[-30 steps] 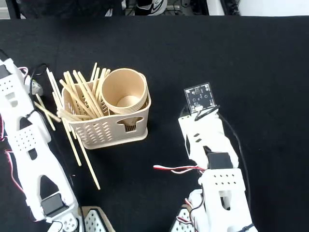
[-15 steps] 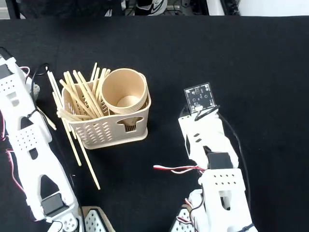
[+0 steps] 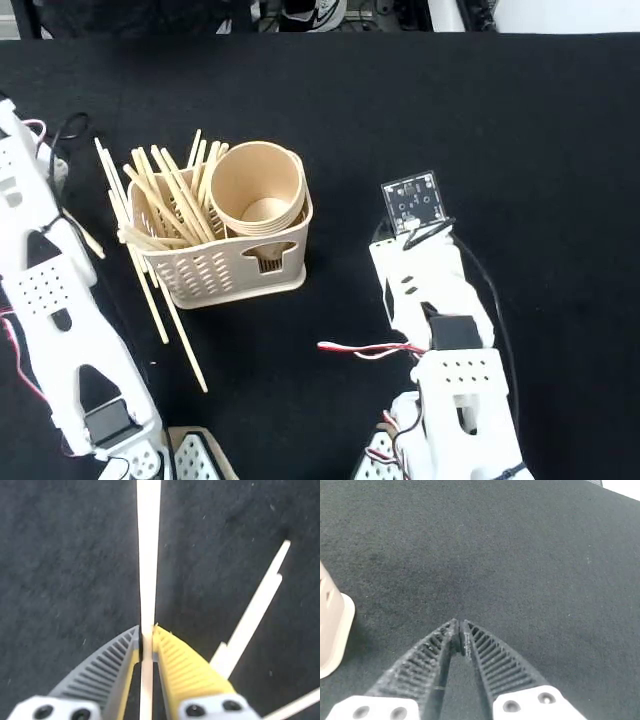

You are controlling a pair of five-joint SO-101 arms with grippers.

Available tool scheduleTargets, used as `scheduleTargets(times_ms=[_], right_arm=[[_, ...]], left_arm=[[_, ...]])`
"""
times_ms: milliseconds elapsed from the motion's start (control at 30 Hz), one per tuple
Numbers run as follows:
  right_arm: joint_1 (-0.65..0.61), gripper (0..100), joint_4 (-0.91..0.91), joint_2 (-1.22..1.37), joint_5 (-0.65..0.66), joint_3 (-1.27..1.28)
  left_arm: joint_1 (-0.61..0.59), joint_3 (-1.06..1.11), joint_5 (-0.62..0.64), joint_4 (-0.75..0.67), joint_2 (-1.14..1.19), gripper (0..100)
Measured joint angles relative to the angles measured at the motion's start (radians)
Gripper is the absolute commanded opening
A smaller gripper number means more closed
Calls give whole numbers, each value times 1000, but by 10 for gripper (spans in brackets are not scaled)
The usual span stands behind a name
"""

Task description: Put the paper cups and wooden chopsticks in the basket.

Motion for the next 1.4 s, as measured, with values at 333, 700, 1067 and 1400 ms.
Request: scheduleTargets(times_ms=[333,700,1067,1400], right_arm=[[0,14,0,0,0,0],[0,14,0,0,0,0],[0,14,-3,0,0,0],[0,14,-18,0,0,0]], left_arm=[[0,568,-9,0,-568,29],[28,1033,-9,-92,-1166,29],[44,1686,-86,-566,-1952,28],[279,2176,-98,-1060,-2588,29]])
